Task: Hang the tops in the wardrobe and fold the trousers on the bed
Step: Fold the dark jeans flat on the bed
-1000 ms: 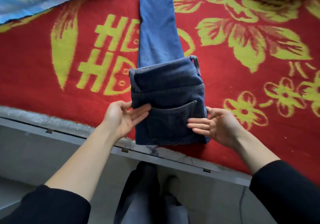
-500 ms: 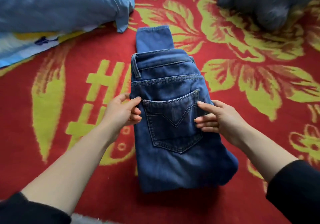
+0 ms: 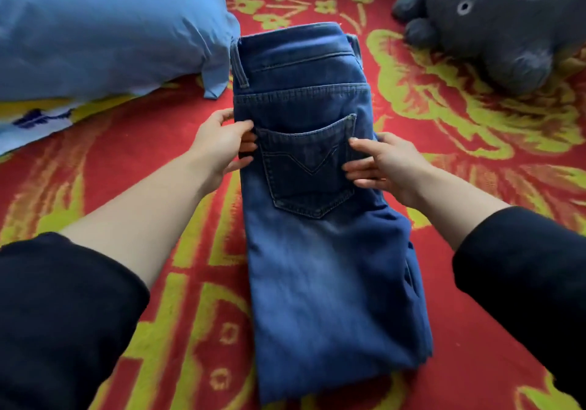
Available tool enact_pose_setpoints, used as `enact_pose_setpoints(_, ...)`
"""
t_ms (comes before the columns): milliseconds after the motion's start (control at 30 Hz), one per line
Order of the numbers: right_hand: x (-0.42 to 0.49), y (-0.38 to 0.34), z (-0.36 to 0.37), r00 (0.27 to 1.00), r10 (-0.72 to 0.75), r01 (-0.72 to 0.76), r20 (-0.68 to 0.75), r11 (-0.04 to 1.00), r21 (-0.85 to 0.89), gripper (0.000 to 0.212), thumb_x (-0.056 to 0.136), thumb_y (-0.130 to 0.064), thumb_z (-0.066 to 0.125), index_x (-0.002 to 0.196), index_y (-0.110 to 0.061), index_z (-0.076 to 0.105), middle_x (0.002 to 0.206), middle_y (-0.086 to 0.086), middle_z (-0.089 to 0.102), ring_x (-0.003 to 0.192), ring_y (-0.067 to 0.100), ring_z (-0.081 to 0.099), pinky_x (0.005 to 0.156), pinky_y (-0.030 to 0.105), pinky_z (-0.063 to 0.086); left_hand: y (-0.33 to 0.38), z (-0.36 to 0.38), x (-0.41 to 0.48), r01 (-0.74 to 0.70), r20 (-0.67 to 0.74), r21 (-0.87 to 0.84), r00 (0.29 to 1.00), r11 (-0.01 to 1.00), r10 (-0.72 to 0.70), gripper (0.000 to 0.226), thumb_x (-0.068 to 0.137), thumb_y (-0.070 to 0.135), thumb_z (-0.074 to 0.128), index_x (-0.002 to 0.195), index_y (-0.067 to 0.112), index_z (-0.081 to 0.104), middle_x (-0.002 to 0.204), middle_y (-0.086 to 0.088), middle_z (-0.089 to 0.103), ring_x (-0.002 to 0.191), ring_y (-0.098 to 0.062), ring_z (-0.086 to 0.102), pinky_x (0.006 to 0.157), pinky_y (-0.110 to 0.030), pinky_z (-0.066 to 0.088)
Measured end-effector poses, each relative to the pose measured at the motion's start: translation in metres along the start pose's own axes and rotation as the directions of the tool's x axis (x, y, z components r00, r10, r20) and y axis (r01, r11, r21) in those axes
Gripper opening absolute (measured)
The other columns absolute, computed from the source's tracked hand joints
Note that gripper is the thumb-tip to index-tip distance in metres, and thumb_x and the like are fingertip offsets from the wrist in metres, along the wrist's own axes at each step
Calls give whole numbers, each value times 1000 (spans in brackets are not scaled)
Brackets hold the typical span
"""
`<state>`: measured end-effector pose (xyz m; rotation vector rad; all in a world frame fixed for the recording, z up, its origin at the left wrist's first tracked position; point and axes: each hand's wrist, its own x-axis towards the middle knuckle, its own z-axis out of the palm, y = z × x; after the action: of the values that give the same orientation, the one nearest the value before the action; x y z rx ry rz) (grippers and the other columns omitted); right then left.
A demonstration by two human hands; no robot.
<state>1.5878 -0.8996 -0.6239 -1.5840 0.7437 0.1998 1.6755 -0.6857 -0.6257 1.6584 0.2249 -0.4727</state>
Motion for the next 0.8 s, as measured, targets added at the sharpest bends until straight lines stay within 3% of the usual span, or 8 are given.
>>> enact_pose_setpoints(100, 10, 27, 8, 1000, -12, 10, -15, 992, -122, 50, 86, -25, 69, 130, -20, 45, 98, 6, 66, 83, 21, 63, 69, 33, 52, -19, 10, 7, -10, 48, 75, 999, 997, 6, 57, 94, 13, 51, 145, 24, 29, 105, 0, 61, 91, -14, 57, 77, -29, 46)
enact_pose_setpoints(133, 9, 40, 9, 999, -41, 37, -13, 975, -217, 60, 83, -26, 71, 136, -21, 44, 104, 4, 66, 89, 20, 64, 77, 37, 54, -33, 14, 3, -65, 58, 221, 997, 973, 53, 62, 93, 12, 53, 148, 19, 25, 116, -3, 59, 101, -16, 57, 85, -31, 45)
enact_pose_setpoints(200, -6, 65, 7, 990, -138, 136, 30, 877, -461, 68, 78, -28, 71, 140, -23, 45, 113, 3, 67, 103, 20, 63, 96, 38, 49, -67, 20, -15, -245, 127, 571, 969, 784, 210, 64, 92, 17, 52, 149, 11, 24, 144, -12, 42, 132, -23, 41, 109, -32, 29)
enact_pose_setpoints(333, -62, 109, -11, 931, -290, 346, 222, 503, -792, 55, 86, -31, 60, 139, -19, 49, 137, 3, 55, 130, 20, 49, 107, 31, 36, -135, 28, -88, -548, 446, 760, 831, 349, 332, 65, 87, 37, 32, 148, 15, 30, 155, -13, 25, 144, -28, 23, 118, -38, 15)
enact_pose_setpoints(433, -97, 148, -30, 842, -340, 482, 420, 123, -867, 60, 82, -46, 48, 132, -13, 57, 139, 9, 53, 132, 28, 48, 110, 40, 32, -170, 35, -141, -636, 583, 748, 766, 190, 269, 60, 88, 37, 36, 145, 19, 36, 154, -13, 28, 142, -26, 24, 115, -40, 14)
enact_pose_setpoints(500, -115, 168, -41, 798, -308, 544, 518, -2, -839, 64, 81, -50, 47, 130, -11, 59, 139, 12, 54, 130, 30, 50, 109, 42, 28, -183, 37, -165, -647, 612, 744, 760, 166, 220, 59, 89, 39, 39, 144, 19, 38, 153, -14, 31, 141, -25, 23, 112, -40, 16)
enact_pose_setpoints(667, -140, 193, -60, 764, -179, 615, 620, -91, -784, 88, 75, -63, 54, 143, -9, 42, 148, 13, 41, 137, 29, 39, 111, 41, 24, -196, 31, -183, -656, 648, 749, 754, 93, 105, 80, 82, 60, 43, 148, 17, 30, 154, -20, 23, 144, -32, 17, 113, -41, 14)
enact_pose_setpoints(800, -132, 195, -59, 774, -154, 607, 614, -93, -789, 97, 57, -51, 80, 138, -7, 48, 140, 12, 52, 127, 28, 52, 105, 44, 27, -192, 29, -179, -678, 678, 734, 735, -43, -4, 103, 68, 65, 48, 150, 9, 22, 153, -28, 17, 142, -40, 19, 114, -48, 25)
